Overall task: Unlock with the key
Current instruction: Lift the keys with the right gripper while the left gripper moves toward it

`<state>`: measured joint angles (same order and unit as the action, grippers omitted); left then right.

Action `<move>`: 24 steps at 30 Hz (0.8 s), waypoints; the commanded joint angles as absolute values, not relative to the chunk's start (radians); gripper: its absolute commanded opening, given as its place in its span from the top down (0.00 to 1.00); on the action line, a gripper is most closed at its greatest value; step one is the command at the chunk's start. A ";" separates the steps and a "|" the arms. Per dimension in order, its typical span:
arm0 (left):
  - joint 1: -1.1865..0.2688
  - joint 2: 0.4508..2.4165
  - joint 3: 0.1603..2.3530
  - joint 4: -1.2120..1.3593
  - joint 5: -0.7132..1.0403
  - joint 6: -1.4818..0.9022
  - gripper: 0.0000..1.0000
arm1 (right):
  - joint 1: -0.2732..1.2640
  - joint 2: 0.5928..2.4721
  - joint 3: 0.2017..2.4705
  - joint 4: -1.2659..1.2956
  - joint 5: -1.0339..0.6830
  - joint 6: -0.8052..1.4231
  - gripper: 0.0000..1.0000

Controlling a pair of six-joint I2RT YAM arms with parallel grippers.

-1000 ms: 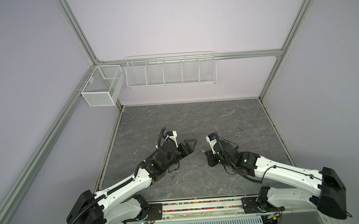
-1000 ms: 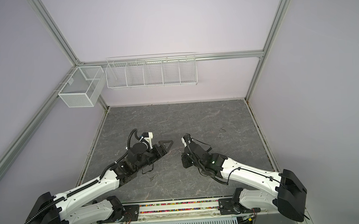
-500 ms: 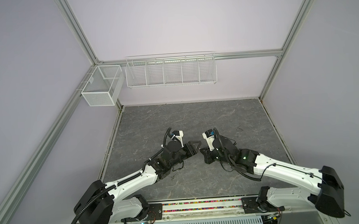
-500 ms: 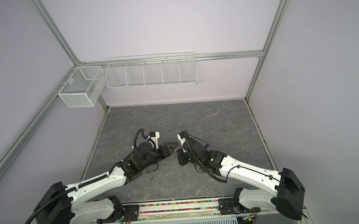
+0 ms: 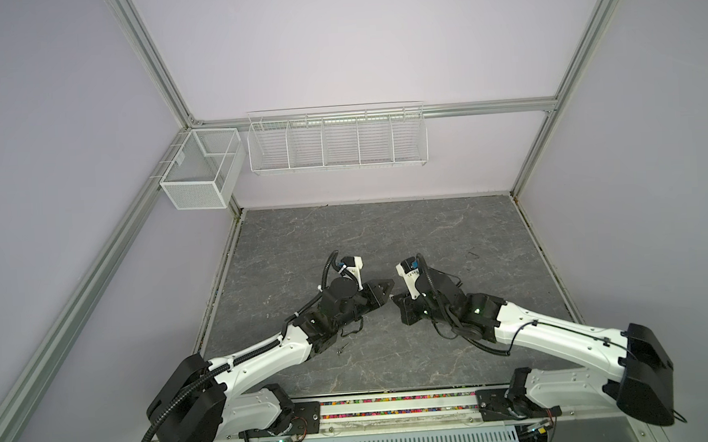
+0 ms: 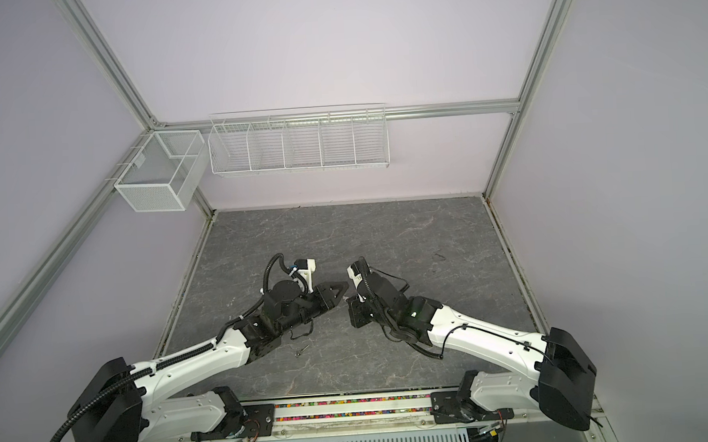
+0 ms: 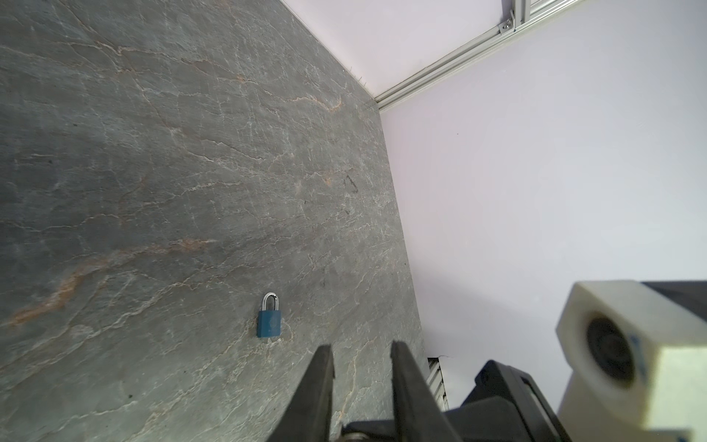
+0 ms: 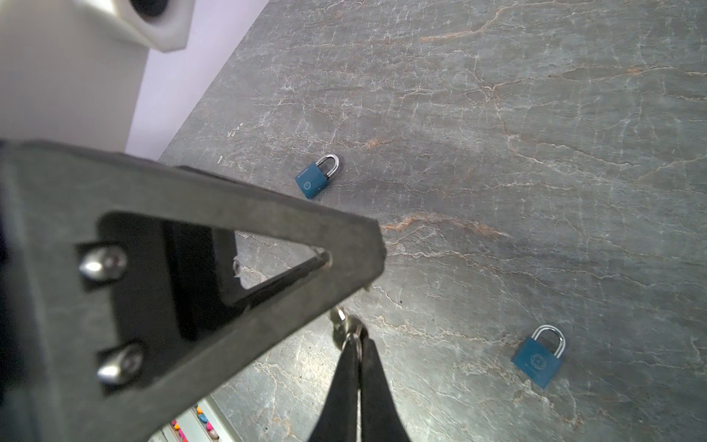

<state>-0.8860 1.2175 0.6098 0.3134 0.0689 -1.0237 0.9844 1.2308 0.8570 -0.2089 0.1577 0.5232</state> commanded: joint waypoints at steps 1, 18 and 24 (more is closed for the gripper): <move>-0.890 1.228 0.639 0.311 0.063 -1.023 0.75 | 0.989 1.240 0.903 -0.185 0.172 0.528 0.94; -0.890 1.234 0.652 0.310 0.053 -1.021 0.83 | 0.986 1.253 0.890 -0.198 0.169 0.532 0.94; -0.891 1.220 0.646 0.282 0.026 -1.017 0.84 | 0.986 1.252 0.887 -0.196 0.180 0.529 0.94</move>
